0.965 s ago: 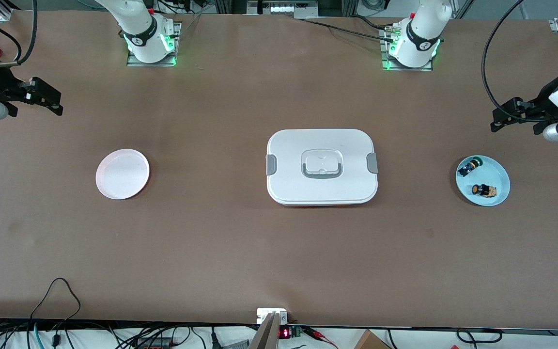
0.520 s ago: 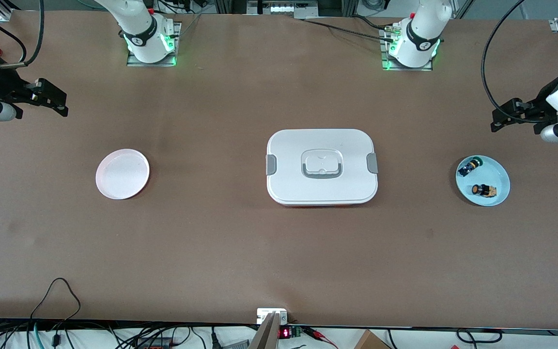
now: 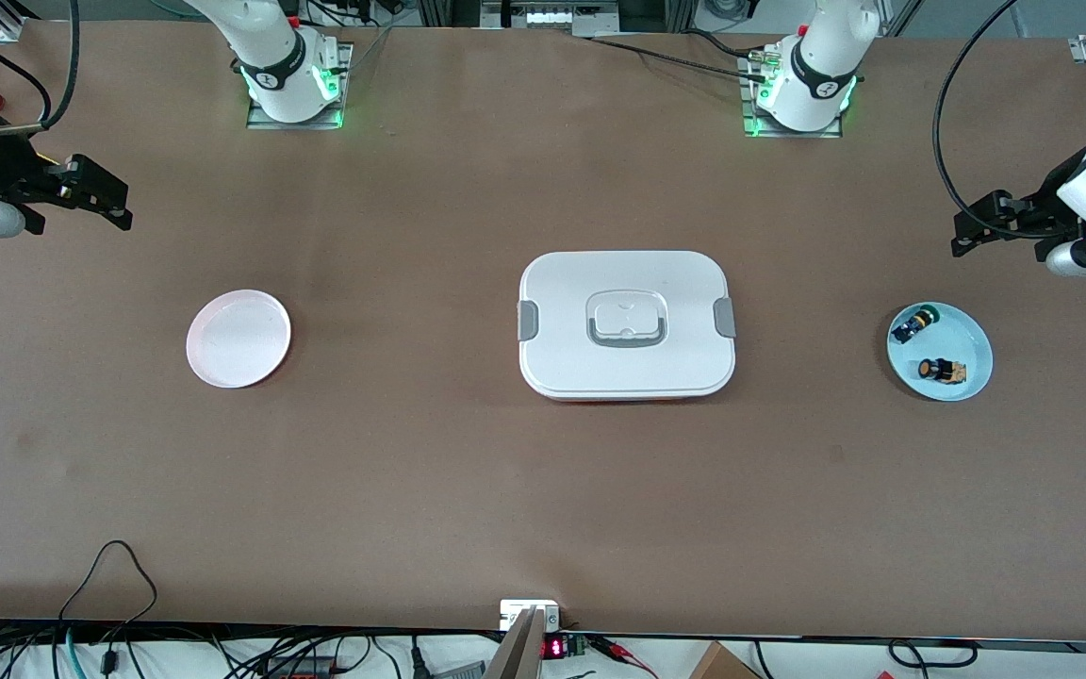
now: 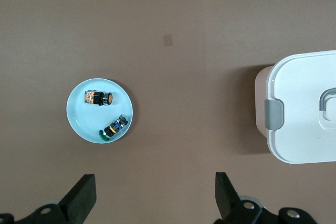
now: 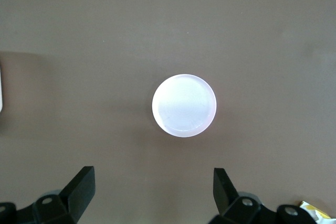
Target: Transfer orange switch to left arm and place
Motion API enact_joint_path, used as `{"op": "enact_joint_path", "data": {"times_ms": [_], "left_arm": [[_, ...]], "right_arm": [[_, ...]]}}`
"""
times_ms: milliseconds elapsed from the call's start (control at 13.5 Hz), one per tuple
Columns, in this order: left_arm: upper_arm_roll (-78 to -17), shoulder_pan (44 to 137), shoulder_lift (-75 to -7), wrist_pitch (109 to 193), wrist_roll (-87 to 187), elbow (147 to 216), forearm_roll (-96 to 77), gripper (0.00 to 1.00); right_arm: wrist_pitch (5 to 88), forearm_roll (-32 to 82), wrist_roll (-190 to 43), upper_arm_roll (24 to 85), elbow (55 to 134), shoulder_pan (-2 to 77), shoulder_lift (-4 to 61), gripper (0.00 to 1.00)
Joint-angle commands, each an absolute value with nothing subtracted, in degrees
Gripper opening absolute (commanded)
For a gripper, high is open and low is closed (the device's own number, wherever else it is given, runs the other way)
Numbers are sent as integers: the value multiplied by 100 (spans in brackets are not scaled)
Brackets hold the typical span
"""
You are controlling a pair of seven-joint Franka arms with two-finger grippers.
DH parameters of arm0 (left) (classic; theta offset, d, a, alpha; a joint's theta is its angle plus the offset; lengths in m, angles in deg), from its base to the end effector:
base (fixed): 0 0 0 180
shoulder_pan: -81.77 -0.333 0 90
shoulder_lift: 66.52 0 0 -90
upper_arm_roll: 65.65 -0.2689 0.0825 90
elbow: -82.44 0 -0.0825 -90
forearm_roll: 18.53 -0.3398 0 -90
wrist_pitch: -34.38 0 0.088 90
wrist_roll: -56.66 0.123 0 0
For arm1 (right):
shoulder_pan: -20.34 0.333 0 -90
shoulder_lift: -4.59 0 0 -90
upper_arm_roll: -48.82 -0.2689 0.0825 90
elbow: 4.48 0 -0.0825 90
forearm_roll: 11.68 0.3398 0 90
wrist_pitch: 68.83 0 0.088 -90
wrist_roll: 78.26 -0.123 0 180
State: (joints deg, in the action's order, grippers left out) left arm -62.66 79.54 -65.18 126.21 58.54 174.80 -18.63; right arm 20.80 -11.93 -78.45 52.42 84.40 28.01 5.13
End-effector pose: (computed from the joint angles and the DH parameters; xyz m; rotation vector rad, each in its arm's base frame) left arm 0.5171 -0.0064 0.5345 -3.1401 0.0725 0.0512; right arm 0.5112 0.0360 0.5644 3.1350 0.1061 0.0061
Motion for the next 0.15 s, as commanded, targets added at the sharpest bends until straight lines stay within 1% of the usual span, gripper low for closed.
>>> {"op": "enact_joint_path", "data": {"times_ms": [0, 74], "left_arm": [[-6249, 7957, -6529, 12596, 5948, 17464, -1985, 100], [-6249, 7957, -6529, 12596, 5948, 17464, -1985, 100]], "right_arm": [[2029, -1054, -7791, 5356, 8289, 2763, 565, 100], [2029, -1063, -7791, 5356, 8289, 2772, 564, 100]]}}
